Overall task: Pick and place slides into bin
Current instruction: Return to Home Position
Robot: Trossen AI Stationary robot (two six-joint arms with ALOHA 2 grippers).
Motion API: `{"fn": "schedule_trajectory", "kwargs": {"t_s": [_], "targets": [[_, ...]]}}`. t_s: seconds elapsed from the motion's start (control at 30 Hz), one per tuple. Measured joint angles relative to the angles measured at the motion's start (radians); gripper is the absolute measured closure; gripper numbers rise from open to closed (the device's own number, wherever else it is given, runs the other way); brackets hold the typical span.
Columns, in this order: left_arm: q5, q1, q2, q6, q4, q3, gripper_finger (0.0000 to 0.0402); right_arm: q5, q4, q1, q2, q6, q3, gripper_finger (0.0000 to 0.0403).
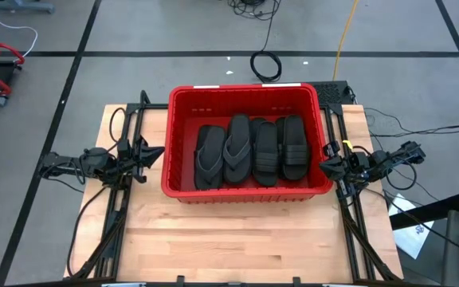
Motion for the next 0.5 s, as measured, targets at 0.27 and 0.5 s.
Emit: {"fn": "schedule_trajectory", "kwargs": {"t_s": [0.27, 0.5], "targets": [[0.000, 0.000, 0.000, 0.000, 0.000, 0.000, 0.0400, 0.000, 0.000, 0.000, 0.000, 0.000, 0.000, 0.0403], [0.000, 0.000, 0.000, 0.000, 0.000, 0.000, 0.0383, 0.000, 0.000, 0.000, 0.000, 0.000, 0.000, 0.0403]]}}
